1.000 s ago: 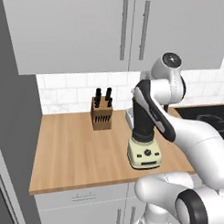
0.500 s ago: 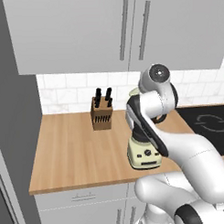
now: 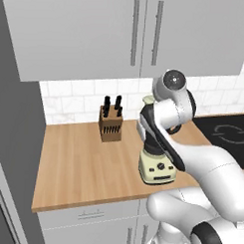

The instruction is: Close the lid blender by securely placing the lid on top.

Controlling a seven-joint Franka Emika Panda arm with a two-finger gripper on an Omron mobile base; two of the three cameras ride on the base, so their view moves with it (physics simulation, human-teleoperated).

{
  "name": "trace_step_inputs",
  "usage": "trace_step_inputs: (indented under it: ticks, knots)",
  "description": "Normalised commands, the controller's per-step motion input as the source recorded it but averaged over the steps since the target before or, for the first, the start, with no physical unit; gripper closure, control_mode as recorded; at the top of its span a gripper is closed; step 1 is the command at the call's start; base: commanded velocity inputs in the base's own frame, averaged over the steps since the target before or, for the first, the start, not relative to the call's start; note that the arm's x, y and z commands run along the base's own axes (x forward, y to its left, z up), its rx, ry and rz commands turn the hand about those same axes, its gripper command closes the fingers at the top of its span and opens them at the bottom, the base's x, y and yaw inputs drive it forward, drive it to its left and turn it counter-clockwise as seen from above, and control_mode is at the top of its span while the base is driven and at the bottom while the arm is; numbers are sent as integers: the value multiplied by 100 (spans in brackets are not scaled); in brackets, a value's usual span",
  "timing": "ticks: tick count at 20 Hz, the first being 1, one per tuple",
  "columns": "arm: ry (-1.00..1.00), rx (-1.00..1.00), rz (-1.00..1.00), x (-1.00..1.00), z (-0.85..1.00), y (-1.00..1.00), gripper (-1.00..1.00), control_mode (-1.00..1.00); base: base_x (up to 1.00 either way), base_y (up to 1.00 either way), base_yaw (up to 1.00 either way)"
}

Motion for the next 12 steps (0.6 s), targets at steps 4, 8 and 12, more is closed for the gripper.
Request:
trace_step_inputs:
  ticks: [4,8,12]
  knots:
    - [0,-2,0,-1,-25,-7,100,-100,0,0,0]
    - [0,-6,0,-1,-38,0,100,-100,0,0,0]
    - [1,-14,0,0,-40,0,100,-100,0,0,0]
